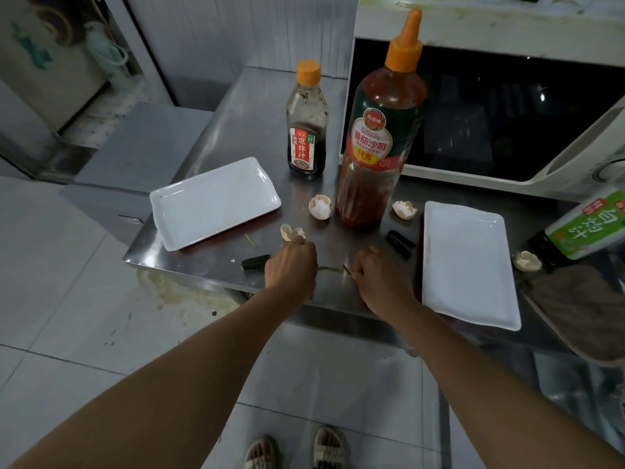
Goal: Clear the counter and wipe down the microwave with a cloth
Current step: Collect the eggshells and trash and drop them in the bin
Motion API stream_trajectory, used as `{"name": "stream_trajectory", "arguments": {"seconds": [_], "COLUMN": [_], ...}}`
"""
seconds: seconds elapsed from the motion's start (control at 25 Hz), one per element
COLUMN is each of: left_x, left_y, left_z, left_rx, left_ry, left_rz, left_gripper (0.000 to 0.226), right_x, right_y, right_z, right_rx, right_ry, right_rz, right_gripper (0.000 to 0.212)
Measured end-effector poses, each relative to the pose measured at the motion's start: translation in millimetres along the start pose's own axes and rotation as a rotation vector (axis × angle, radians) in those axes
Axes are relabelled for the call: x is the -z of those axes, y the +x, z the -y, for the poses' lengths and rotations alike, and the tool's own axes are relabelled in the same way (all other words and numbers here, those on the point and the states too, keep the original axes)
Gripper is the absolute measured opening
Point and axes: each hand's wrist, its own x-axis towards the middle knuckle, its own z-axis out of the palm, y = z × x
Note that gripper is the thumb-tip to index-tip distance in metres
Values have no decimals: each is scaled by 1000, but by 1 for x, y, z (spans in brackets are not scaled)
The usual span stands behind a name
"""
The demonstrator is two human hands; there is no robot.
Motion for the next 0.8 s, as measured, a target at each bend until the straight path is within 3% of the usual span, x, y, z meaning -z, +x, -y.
{"name": "stream_trajectory", "arguments": {"seconds": [0.4,0.68,0.8], "left_x": [32,62,59], "left_y": [-8,6,14], "left_z": [38,94,104], "left_rx": [27,66,-15], "left_ry": [-188,-124,-88], "left_rz": [-113,-216,-175], "left_gripper": [16,19,19], "right_x": [8,11,3], "right_y": [0,11,17], "right_z": [20,61,67], "right_rx": [-65,20,41], "right_ry": [142,220,233], "right_rz": [-18,-79,-110], "right_gripper": [9,11,10]}}
